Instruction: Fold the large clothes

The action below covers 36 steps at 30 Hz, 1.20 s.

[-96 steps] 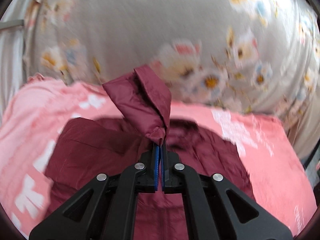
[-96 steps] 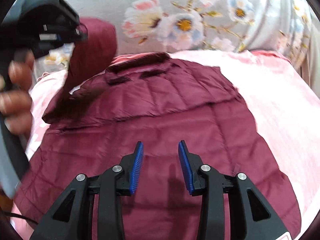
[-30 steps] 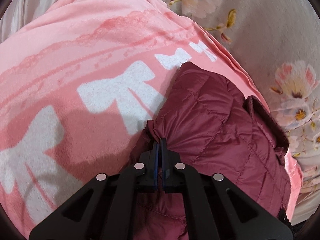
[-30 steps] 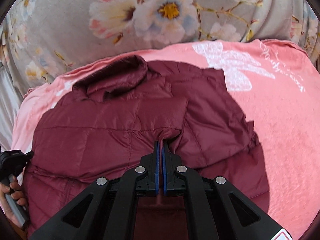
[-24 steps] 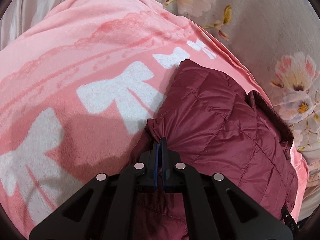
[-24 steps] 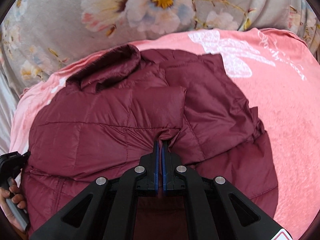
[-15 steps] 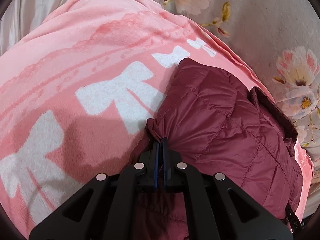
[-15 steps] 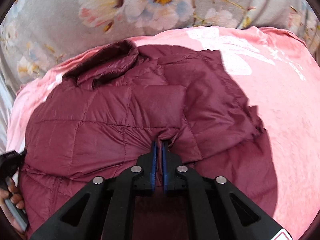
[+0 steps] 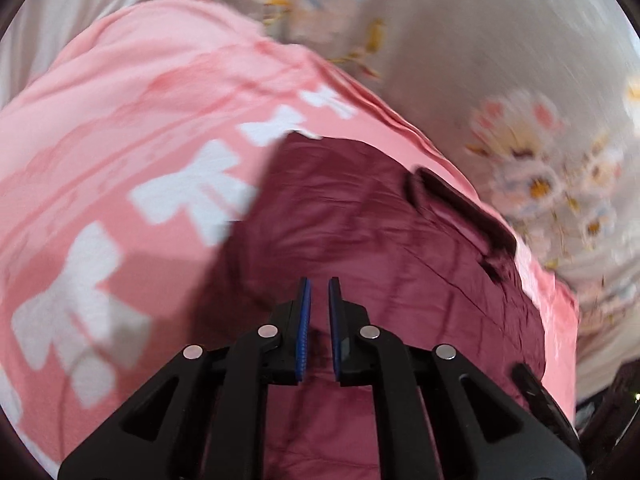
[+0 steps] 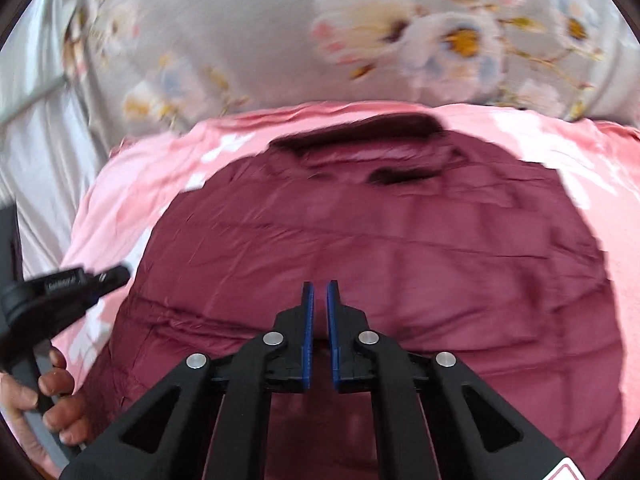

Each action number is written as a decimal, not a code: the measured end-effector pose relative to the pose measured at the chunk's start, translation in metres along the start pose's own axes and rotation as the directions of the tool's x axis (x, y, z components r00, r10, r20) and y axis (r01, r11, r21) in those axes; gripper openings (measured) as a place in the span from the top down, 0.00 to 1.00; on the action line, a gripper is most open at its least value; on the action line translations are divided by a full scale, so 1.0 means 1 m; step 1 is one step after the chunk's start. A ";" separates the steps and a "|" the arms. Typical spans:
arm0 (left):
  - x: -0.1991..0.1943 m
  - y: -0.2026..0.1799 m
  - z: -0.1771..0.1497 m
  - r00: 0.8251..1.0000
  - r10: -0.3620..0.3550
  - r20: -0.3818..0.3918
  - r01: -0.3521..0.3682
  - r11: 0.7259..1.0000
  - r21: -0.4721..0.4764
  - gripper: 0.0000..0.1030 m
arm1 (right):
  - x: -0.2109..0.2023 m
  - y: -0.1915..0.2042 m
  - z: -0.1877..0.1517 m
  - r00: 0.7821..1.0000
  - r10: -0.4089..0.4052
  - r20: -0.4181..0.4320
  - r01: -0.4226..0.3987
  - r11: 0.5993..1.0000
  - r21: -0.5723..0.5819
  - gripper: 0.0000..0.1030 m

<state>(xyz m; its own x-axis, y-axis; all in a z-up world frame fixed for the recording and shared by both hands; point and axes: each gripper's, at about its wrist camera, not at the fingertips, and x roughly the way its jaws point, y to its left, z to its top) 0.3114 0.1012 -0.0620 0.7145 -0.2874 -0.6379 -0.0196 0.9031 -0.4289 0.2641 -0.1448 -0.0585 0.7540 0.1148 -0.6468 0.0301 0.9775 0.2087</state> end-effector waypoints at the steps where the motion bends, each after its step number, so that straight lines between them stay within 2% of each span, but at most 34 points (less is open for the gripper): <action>1: 0.006 -0.011 -0.001 1.000 0.011 -0.009 -0.011 0.999 0.041 0.93 | 0.011 0.008 -0.002 1.000 0.000 -0.023 0.000 1.000 -0.009 0.96; 4: 0.027 -0.032 -0.007 0.998 0.020 -0.063 -0.014 0.994 0.107 0.92 | 0.027 0.011 -0.008 0.997 -0.037 -0.067 0.035 0.999 -0.027 0.98; 7: 0.047 -0.039 -0.017 0.993 0.063 -0.099 -0.048 0.988 0.146 0.93 | 0.041 0.005 -0.013 0.992 -0.042 -0.115 0.041 0.999 -0.015 1.00; 13: 0.058 -0.032 -0.027 0.991 0.091 -0.095 -0.075 0.984 0.164 1.00 | 0.049 0.007 -0.023 0.989 -0.057 -0.134 0.054 0.998 -0.022 1.00; 19: 0.058 -0.040 -0.035 0.988 0.142 -0.057 -0.126 0.966 0.226 1.00 | 0.051 0.011 -0.024 0.988 -0.081 -0.132 0.075 0.996 -0.048 1.00; 21: 0.059 -0.041 -0.034 0.987 0.151 -0.054 -0.134 0.963 0.235 1.00 | 0.051 0.008 -0.022 0.989 -0.068 -0.133 0.064 0.997 -0.038 1.00; 24: 0.058 -0.043 -0.034 0.986 0.162 -0.049 -0.146 0.958 0.245 1.00 | 0.044 -0.005 -0.019 0.992 -0.005 -0.126 0.009 1.000 0.029 1.00; 26: 0.056 -0.041 -0.032 0.988 0.149 -0.049 -0.133 0.963 0.235 1.00 | 0.026 -0.017 -0.016 0.996 -0.019 -0.089 0.024 0.998 0.053 1.00; 30: 0.037 -0.034 -0.021 0.993 0.113 -0.031 -0.106 0.980 0.169 0.99 | -0.006 -0.053 -0.002 0.993 -0.113 -0.017 0.114 0.990 0.078 1.00; 33: 0.026 -0.038 0.002 0.997 0.073 -0.004 -0.072 0.990 0.121 0.99 | -0.010 -0.084 0.012 0.982 -0.187 -0.001 0.186 0.976 0.112 0.99; 36: 0.031 -0.050 0.020 0.998 0.055 -0.001 -0.055 0.993 0.108 0.99 | -0.001 -0.106 0.021 0.978 -0.206 -0.009 0.205 0.967 0.153 0.98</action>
<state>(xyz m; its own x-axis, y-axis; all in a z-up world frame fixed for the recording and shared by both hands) 0.3489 0.0536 -0.0479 0.7119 -0.2371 -0.6611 0.0169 0.9468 -0.3213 0.2739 -0.2519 -0.0638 0.7257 -0.0875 -0.6824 0.2842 0.9414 0.1816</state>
